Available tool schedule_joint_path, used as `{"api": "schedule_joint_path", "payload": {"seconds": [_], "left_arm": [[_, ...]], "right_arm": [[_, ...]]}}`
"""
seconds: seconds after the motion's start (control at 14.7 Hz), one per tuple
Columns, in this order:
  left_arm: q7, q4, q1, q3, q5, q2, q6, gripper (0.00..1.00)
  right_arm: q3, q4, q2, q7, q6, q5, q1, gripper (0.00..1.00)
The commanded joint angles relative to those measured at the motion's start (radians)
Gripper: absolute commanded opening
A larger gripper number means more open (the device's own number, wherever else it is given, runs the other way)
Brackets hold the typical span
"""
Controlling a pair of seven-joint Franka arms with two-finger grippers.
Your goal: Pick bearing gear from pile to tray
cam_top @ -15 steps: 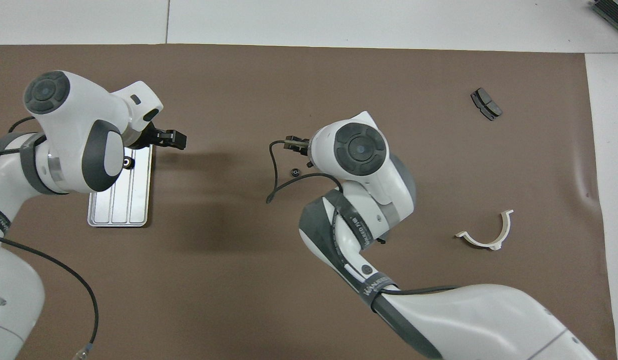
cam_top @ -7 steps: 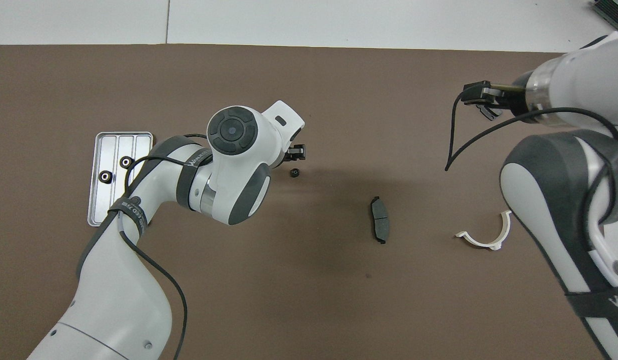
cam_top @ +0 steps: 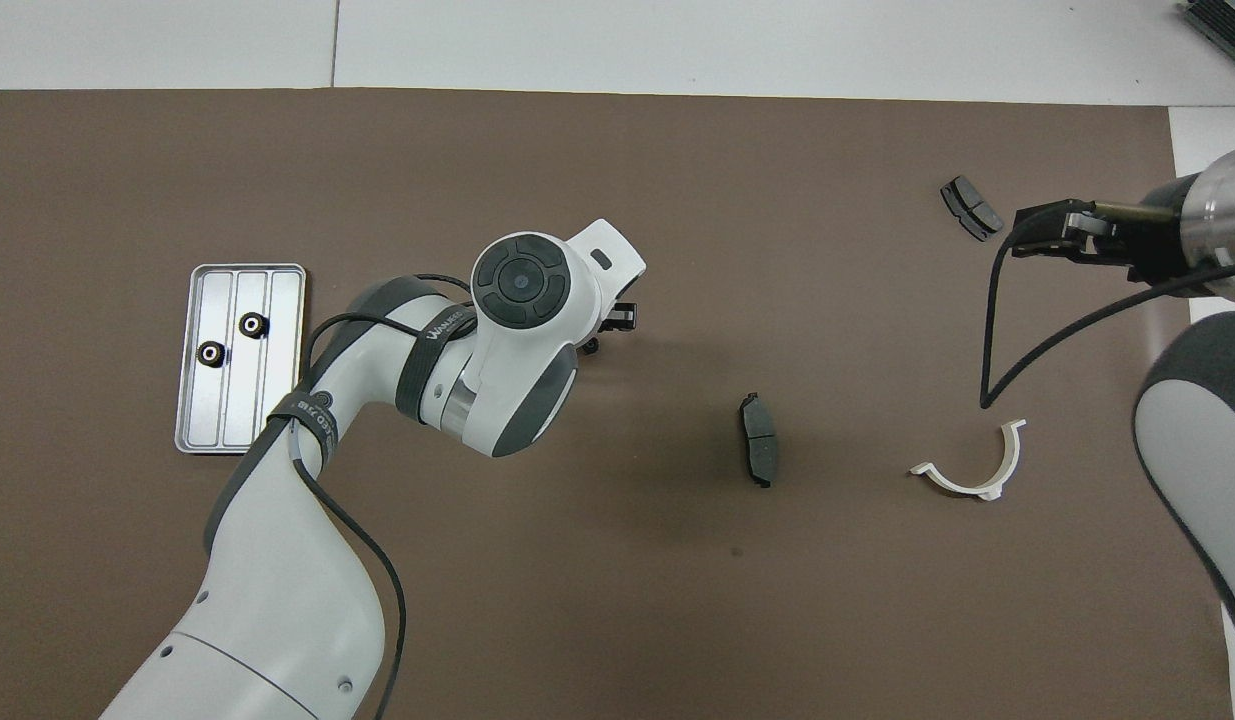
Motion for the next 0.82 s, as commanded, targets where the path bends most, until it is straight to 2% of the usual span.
{"api": "schedule_joint_path", "payload": {"seconds": [0.0, 0.2, 0.41, 0.54, 0.75], "left_arm": [[-0.015, -0.045, -0.027, 0.016, 0.020, 0.004, 0.067, 0.63], [-0.015, -0.046, -0.044, 0.016, 0.032, 0.032, 0.084, 0.61], [-0.015, -0.045, -0.046, 0.016, 0.032, 0.032, 0.072, 0.58], [-0.015, -0.048, -0.047, 0.016, 0.032, 0.032, 0.057, 0.52], [-0.013, -0.048, -0.052, 0.016, 0.032, 0.028, 0.028, 0.35]], "right_arm": [[-0.003, 0.019, -0.047, -0.086, -0.108, 0.007, -0.028, 1.00], [-0.024, 0.091, -0.060, -0.168, -0.241, 0.036, -0.051, 1.00], [-0.093, 0.114, -0.049, -0.257, -0.272, 0.033, -0.031, 1.00], [-0.100, 0.107, -0.044, -0.263, -0.271, 0.058, -0.035, 1.00], [-0.101, 0.052, -0.064, -0.248, -0.249, 0.076, -0.026, 1.00]]}}
